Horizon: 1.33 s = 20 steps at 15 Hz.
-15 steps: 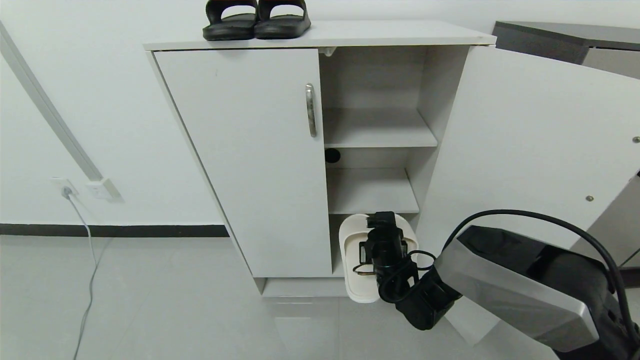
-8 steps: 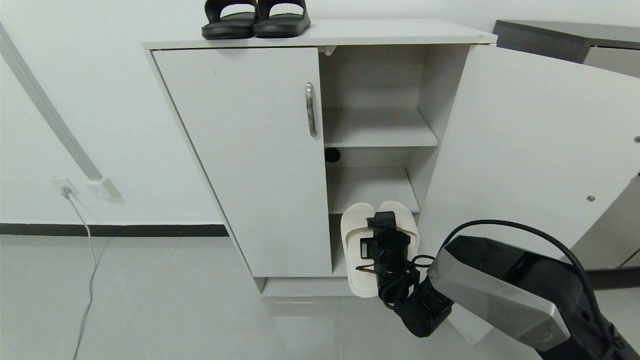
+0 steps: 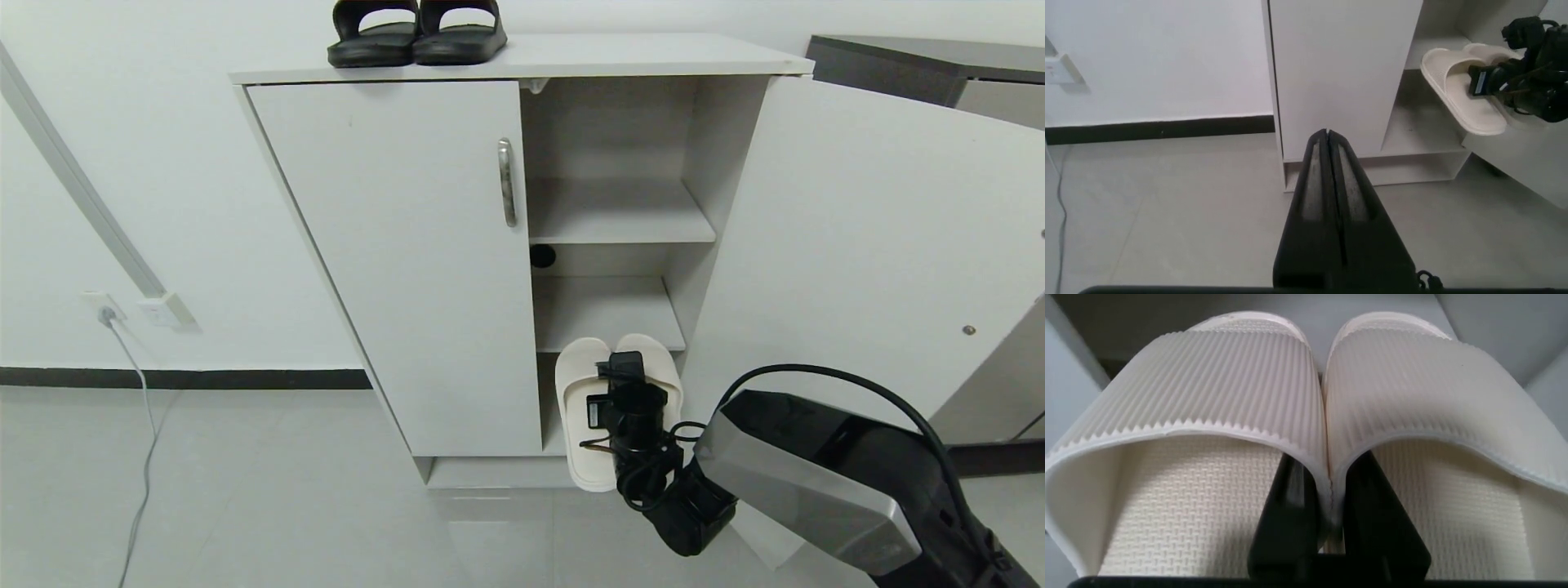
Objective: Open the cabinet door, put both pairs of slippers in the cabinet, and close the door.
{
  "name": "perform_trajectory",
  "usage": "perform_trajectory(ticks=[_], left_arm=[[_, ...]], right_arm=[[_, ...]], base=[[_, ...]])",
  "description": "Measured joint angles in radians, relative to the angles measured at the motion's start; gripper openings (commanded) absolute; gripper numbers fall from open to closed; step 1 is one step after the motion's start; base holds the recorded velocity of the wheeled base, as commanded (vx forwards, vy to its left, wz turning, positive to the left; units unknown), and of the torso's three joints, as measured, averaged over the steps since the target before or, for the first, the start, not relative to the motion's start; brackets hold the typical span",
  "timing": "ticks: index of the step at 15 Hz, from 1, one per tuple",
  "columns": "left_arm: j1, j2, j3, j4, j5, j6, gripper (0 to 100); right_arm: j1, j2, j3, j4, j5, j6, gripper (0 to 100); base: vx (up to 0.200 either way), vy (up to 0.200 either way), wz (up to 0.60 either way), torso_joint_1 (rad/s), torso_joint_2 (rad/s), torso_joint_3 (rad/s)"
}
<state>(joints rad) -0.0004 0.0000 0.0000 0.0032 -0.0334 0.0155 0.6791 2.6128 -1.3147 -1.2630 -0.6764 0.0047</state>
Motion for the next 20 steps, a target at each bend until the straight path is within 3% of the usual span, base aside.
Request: perform_trajectory(ticks=[5,13,20], left_arm=[[0.0,0.0,0.0,0.001,0.0,0.0,0],[0.0,0.0,0.0,0.0,0.0,-0.001,0],[0.0,0.0,0.0,0.0,0.001,-0.005,0]], right_arm=[[-0.001,0.007,0.0,0.001,0.0,0.001,0],[-0.031,0.009,0.0,-0.004,0.049,0.005,0],[-0.069,0.012,-0.157,0.258,0.102,0.053,0]], base=[[0.2,0.0,0.0,0.003,0.0,0.001],[0.0,0.0,0.0,0.0,0.0,0.0],[0.0,0.0,0.0,0.0,0.0,0.0]])
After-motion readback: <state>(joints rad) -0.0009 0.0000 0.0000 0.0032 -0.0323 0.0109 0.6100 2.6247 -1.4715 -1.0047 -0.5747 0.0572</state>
